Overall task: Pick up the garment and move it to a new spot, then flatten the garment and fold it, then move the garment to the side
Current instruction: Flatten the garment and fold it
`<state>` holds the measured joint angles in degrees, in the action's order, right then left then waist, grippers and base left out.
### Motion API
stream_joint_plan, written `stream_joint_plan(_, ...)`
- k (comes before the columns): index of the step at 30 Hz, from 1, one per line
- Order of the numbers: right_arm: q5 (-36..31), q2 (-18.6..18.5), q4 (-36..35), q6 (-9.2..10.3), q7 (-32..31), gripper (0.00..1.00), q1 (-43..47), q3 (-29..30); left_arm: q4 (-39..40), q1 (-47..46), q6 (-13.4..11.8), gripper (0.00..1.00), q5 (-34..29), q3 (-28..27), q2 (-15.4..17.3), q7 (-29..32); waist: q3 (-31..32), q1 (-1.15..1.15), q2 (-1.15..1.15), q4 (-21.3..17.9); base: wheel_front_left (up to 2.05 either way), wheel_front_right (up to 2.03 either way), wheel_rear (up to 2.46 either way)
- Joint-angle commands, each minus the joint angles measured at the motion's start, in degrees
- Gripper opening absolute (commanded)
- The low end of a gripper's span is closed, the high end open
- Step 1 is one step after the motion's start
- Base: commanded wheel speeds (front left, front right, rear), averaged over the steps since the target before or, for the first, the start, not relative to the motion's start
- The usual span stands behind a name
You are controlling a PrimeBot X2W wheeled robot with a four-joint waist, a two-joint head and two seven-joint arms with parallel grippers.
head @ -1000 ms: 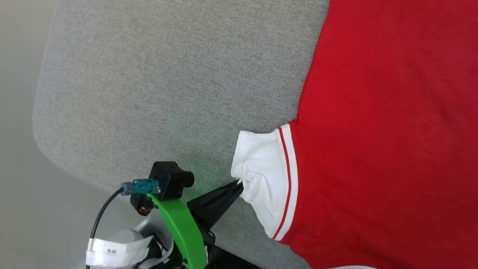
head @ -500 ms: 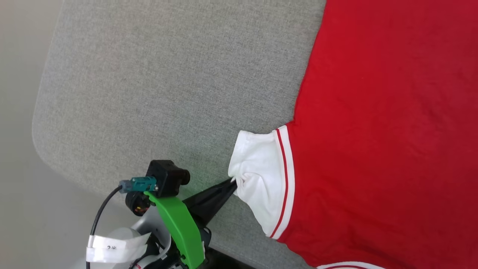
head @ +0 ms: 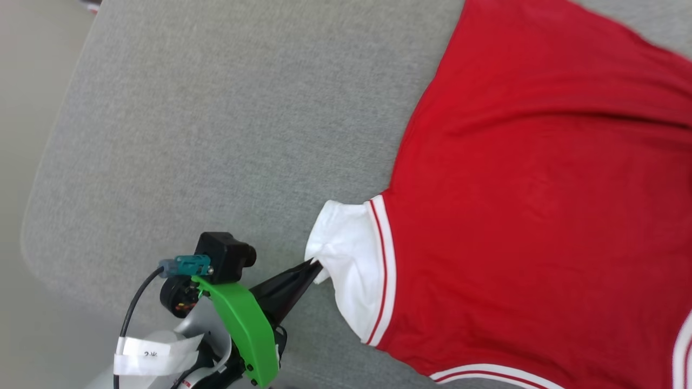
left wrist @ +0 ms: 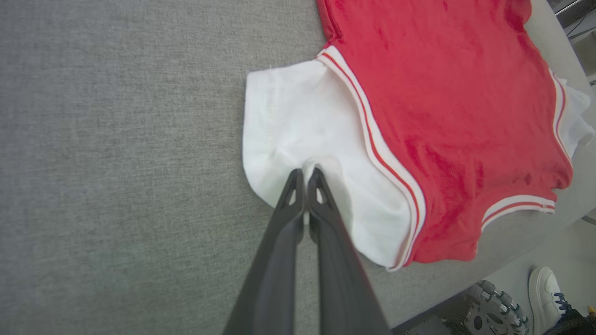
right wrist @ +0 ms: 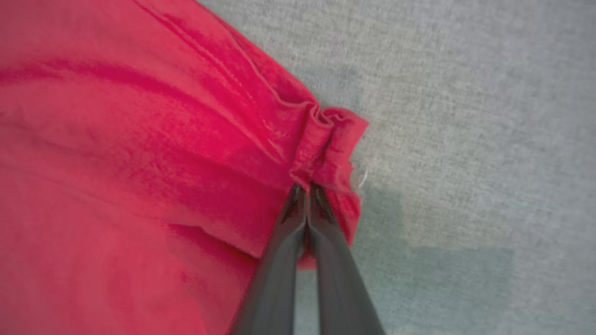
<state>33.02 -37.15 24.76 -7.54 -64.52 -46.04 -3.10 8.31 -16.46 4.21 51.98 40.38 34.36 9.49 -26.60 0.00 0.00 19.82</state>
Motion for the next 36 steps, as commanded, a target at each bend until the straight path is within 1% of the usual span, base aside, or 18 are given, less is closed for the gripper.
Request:
stream_joint_plan(1, 0.4, 0.9, 1.1, 0.05, 0.2, 0.0, 3.3, -0.2, -0.3, 0.5, -0.4, 0.0, 0.0, -0.2, 0.4, 0.0, 5.4, 0.0, 0.0, -5.0, 0.0, 0.0, 0.0)
stream_joint_plan(7, 2.7, 2.6, -1.2, 0.05, 4.7, 0.0, 9.9, -0.3, -1.8, 2.4, -1.1, 0.0, 1.3, -0.7, 0.6, -0.7, 9.9, 0.0, 0.0, -8.4, 0.0, 0.0, 0.0)
stream_joint_plan(15, 5.7, 1.7, -3.8, 0.05, 10.5, 0.0, 19.1, -0.1, -3.1, 4.0, -1.7, 0.0, 2.1, -0.7, 0.4, -1.2, 14.6, 0.0, 0.0, -11.1, 0.0, 0.0, 0.0)
stream_joint_plan(19, 7.3, 1.6, -4.7, 0.05, 13.0, 0.0, 24.4, 0.8, -3.3, 5.0, -2.1, 0.0, 2.4, -0.7, 0.7, -1.6, 16.9, 0.0, 0.0, -12.1, 0.0, 0.0, 0.0)
stream_joint_plan(25, 8.5, 0.3, -7.1, 0.05, 16.0, 0.0, 32.9, 2.2, -2.8, 6.8, -2.8, 0.0, 3.2, -1.0, 1.3, -2.0, 19.3, 0.0, 0.0, -12.8, 0.0, 0.0, 0.0)
stream_joint_plan(30, 9.4, 0.8, -9.4, 0.05, 17.5, 0.0, 39.2, 5.0, -2.4, 8.2, -3.4, 0.0, 3.6, -1.2, 1.1, -3.0, 20.4, 0.0, 0.0, -13.4, 0.0, 0.0, 0.0)
stream_joint_plan(36, 9.0, 2.8, -11.7, 0.05, 18.9, 0.0, 45.8, 7.6, -2.0, 8.6, -3.3, 0.0, 3.5, -1.1, 0.9, -3.7, 20.4, 0.0, 0.0, -13.5, 0.0, 0.0, 0.0)
